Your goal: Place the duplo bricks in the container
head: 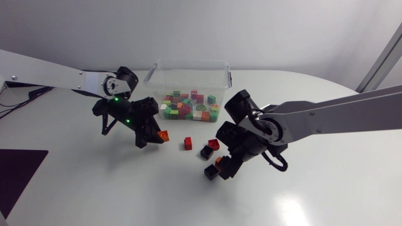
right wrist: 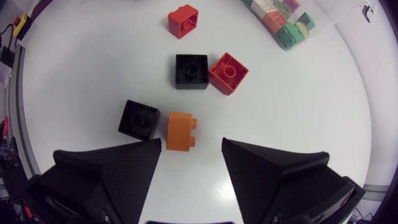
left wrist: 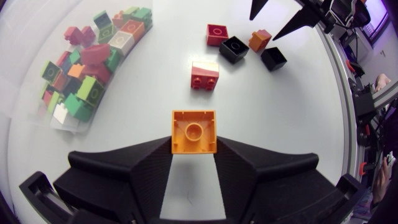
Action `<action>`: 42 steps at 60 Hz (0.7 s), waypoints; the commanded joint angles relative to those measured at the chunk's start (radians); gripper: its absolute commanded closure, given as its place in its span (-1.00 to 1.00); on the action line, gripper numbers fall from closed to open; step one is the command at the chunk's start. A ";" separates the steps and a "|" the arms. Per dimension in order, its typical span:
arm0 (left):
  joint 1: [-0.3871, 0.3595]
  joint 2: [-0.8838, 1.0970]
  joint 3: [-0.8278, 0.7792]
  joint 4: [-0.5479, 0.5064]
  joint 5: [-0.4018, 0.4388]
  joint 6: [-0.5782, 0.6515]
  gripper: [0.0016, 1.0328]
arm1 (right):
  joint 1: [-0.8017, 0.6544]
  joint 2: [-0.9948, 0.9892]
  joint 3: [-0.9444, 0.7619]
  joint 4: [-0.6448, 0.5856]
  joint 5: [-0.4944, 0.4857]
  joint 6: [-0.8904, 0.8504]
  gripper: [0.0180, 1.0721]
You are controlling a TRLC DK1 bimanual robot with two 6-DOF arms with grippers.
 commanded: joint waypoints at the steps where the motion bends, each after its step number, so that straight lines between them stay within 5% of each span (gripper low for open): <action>1: 0.017 -0.073 -0.035 -0.026 0.025 0.033 0.21 | -0.003 0.045 0.029 -0.010 0.003 0.021 -0.28; 5: 0.025 -0.119 -0.038 -0.046 0.035 0.031 0.21 | -0.003 0.071 0.043 -0.016 0.003 0.019 -0.13; 15: 0.028 -0.239 -0.018 -0.050 0.063 -0.029 0.21 | 0.009 0.123 0.075 -0.018 0.007 0.016 -0.12; 30: 0.008 -0.260 0.121 -0.043 0.089 -0.173 0.21 | 0.025 0.168 0.118 -0.053 -0.028 0.010 0.51; 42: 0.002 -0.165 0.235 0.141 0.089 -0.392 0.21 | -0.011 0.053 0.135 -0.130 -0.033 -0.005 0.51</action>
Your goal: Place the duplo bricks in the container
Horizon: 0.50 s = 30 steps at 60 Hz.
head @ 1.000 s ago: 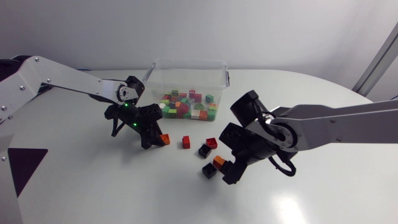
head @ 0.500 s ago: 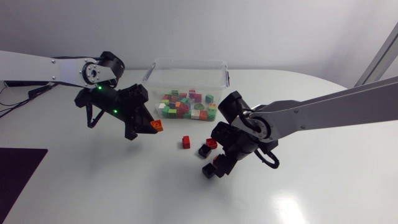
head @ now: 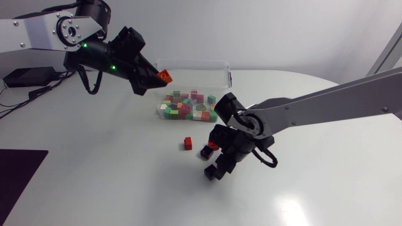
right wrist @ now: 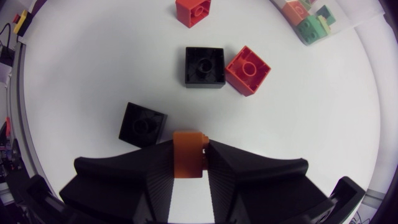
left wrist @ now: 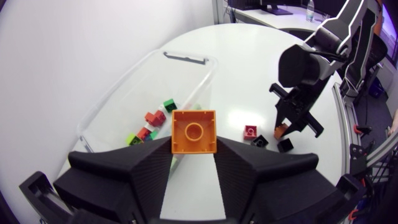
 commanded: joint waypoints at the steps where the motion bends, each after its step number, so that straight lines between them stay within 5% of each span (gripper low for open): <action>1: -0.001 0.064 0.051 0.048 0.012 -0.104 0.21 | -0.021 -0.066 0.030 -0.031 -0.005 -0.006 0.51; 18: 0.008 0.234 0.207 0.170 -0.063 -0.284 0.19 | -0.056 -0.158 0.122 -0.114 -0.022 -0.011 0.51; 30: 0.005 0.346 0.287 0.268 -0.207 -0.390 0.00 | -0.067 -0.187 0.179 -0.122 -0.042 -0.009 0.51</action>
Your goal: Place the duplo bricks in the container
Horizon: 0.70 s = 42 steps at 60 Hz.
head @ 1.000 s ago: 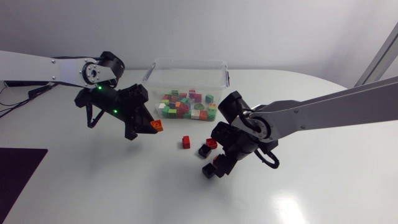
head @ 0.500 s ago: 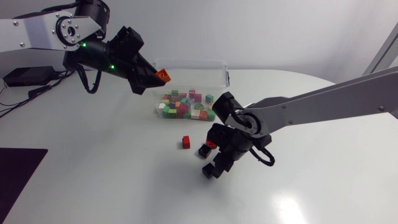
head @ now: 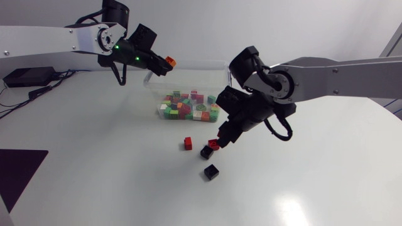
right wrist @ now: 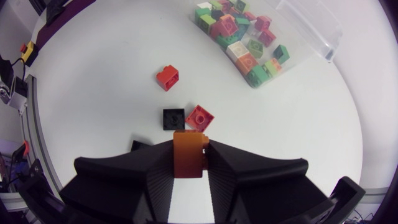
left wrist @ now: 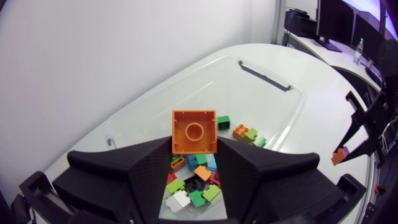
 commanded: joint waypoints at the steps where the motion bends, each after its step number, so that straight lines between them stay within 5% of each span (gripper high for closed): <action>1: 0.004 0.064 0.065 0.023 -0.041 -0.070 -0.05 | -0.012 -0.028 0.038 -0.016 -0.013 -0.007 0.51; 7: -0.002 0.077 0.076 0.032 -0.118 -0.090 -0.35 | -0.017 -0.035 0.072 -0.016 -0.020 -0.004 0.51; 11: -0.005 0.056 0.053 0.054 -0.153 -0.102 -0.89 | -0.028 -0.037 0.104 -0.016 -0.026 0.005 0.51; 30: 0.003 -0.271 -0.274 0.167 -0.172 -0.060 -0.89 | -0.049 0.028 0.279 0.032 -0.036 0.044 0.51; 42: -0.001 -0.512 -0.537 0.149 -0.051 0.061 -0.89 | -0.058 0.132 0.400 0.083 -0.046 0.073 0.50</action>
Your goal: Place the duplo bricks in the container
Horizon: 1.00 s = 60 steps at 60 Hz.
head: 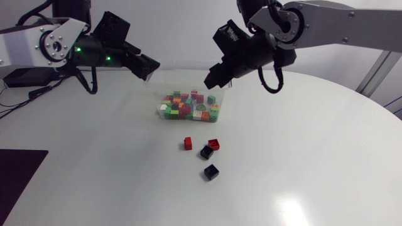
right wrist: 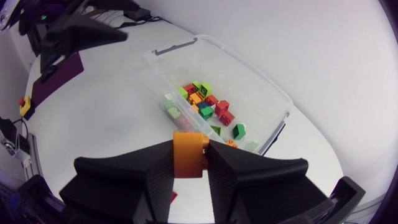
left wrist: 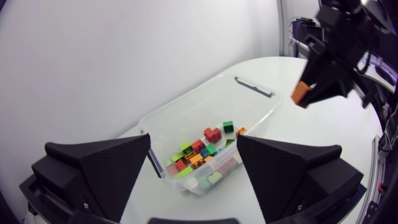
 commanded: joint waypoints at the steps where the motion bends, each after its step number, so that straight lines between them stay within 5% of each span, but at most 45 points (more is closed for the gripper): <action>1: -0.005 -0.085 -0.119 -0.009 0.038 0.073 -0.89 | -0.010 0.071 0.054 0.022 -0.003 0.029 0.50; 21: -0.104 -0.145 -0.379 -0.040 0.130 0.262 -0.89 | -0.014 0.234 0.195 0.145 -0.003 0.057 0.49; 46: -0.176 -0.024 -0.418 -0.063 0.130 0.395 -0.89 | -0.010 0.428 0.401 0.262 0.055 0.060 0.43; 48: -0.176 -0.013 -0.418 -0.060 0.130 0.403 -0.89 | -0.005 0.444 0.424 0.259 0.072 0.063 0.31; 51: -0.177 0.005 -0.418 -0.055 0.131 0.412 -0.89 | -0.001 0.450 0.444 0.246 0.093 0.067 -0.39; 55: -0.177 0.025 -0.410 -0.055 0.130 0.420 -0.89 | 0.002 0.436 0.430 0.240 0.098 0.069 -0.92; 60: -0.180 0.053 -0.398 -0.054 0.130 0.434 -0.89 | -0.007 0.372 0.364 0.242 0.096 0.063 -0.93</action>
